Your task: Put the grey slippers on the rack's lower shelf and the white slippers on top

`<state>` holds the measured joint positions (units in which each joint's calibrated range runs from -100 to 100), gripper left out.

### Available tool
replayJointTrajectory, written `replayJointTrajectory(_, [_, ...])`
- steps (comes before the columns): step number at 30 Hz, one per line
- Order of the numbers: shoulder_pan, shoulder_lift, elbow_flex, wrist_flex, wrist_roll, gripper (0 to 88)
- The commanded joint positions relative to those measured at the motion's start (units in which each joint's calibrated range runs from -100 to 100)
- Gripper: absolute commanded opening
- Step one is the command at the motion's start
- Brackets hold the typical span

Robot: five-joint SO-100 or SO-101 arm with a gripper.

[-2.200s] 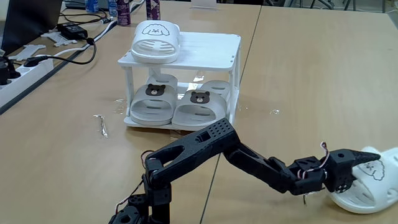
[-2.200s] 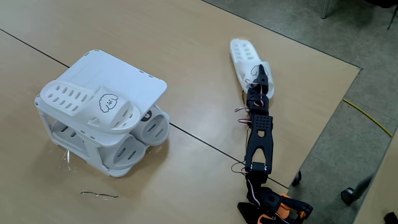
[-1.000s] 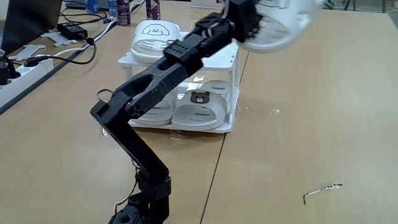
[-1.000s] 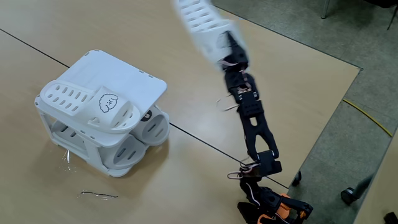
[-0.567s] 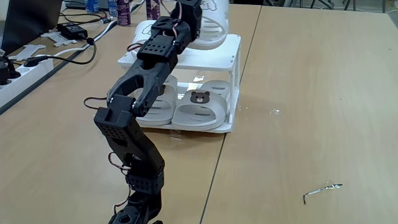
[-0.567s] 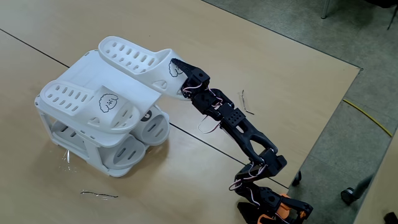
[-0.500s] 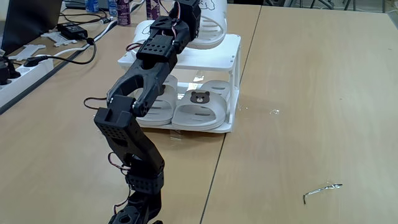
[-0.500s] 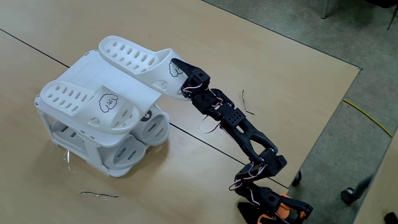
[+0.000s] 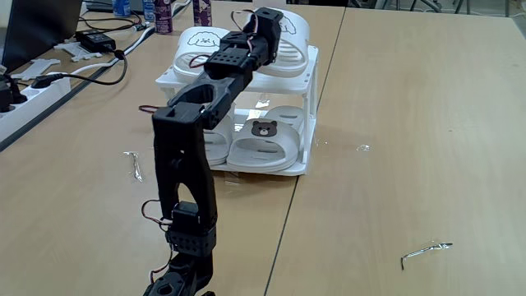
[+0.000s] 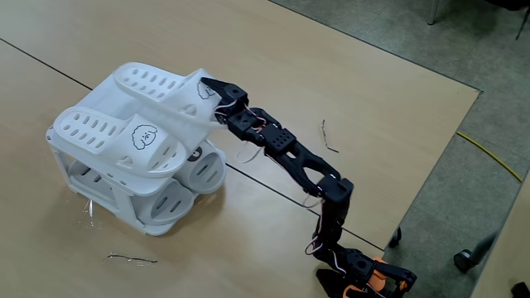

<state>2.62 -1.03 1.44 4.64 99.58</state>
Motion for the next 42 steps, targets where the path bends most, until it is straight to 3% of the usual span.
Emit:
replayJointTrajectory(1, [-2.0,4.6,-14.6,-0.8,0.4,0.6])
replayJointTrajectory(11, [-3.3,21.3,-32.9,-0.8,0.4,0.6])
replayJointTrajectory(19, [-3.6,24.1,-33.2,-0.8,0.4,0.9])
replayJointTrajectory(25, [-3.7,23.6,-33.1,-0.6,0.4,26.0])
replayJointTrajectory(27, [-3.7,22.6,-33.2,-0.4,0.4,29.3])
replayJointTrajectory(42, [-3.0,-10.1,6.1,-0.4,0.4,28.8])
